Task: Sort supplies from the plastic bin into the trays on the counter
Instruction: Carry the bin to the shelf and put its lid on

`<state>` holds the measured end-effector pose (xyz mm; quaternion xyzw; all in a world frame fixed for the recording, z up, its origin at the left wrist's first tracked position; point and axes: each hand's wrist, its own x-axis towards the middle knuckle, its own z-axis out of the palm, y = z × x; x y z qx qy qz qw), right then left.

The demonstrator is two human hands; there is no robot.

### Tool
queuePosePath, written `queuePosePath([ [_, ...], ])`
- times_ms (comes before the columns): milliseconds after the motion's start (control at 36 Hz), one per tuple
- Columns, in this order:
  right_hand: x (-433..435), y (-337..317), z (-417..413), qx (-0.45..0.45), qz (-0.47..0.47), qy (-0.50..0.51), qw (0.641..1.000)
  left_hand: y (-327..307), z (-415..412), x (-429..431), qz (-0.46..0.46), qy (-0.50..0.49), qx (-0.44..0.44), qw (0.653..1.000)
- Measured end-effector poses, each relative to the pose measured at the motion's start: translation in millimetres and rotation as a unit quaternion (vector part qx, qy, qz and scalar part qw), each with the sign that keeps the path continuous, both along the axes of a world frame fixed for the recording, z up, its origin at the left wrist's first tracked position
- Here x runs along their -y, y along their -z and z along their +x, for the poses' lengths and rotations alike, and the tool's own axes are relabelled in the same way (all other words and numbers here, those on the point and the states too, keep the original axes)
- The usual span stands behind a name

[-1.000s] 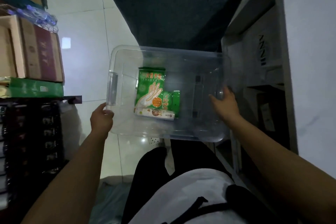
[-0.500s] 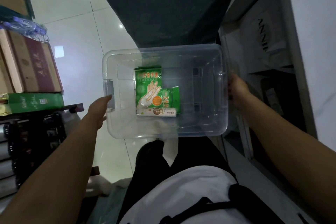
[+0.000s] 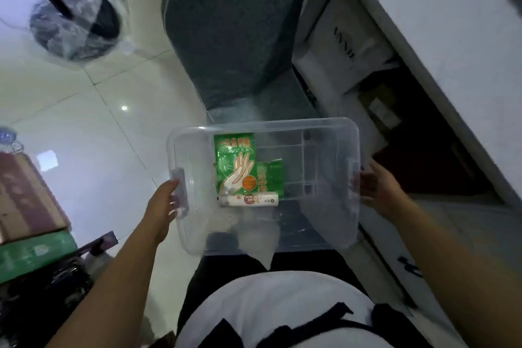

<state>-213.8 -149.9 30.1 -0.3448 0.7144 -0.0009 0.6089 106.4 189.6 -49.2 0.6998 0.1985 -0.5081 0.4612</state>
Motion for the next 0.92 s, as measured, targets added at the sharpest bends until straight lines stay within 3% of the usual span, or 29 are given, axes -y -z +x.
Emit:
queuePosePath([
  [139,-64,-23,-73,0.011,0.009,0.08,0.997,-8,-8,-5,-0.023,0.086,0.0,0.996],
  [278,-112,-39,-156,0.008,0.007,0.166,0.986,-24,-29,55,-0.043,0.218,0.011,0.975],
  [472,-224,-53,-300,0.024,-0.039,0.329,0.943,-52,-126,165,-0.054,0.463,0.051,0.883],
  [639,-346,-63,-423,0.059,-0.074,0.534,0.84,-96,-306,241,-0.101,0.637,0.066,0.761],
  [722,-401,-67,-474,0.073,-0.101,0.609,0.783,-108,-416,265,-0.112,0.676,0.058,0.726],
  [806,-449,-71,-508,0.069,-0.124,0.672,0.727,-118,-523,277,-0.126,0.722,0.073,0.677],
  [917,-506,-73,-534,0.043,-0.163,0.743,0.648,-132,-649,278,-0.131,0.791,0.12,0.585],
])
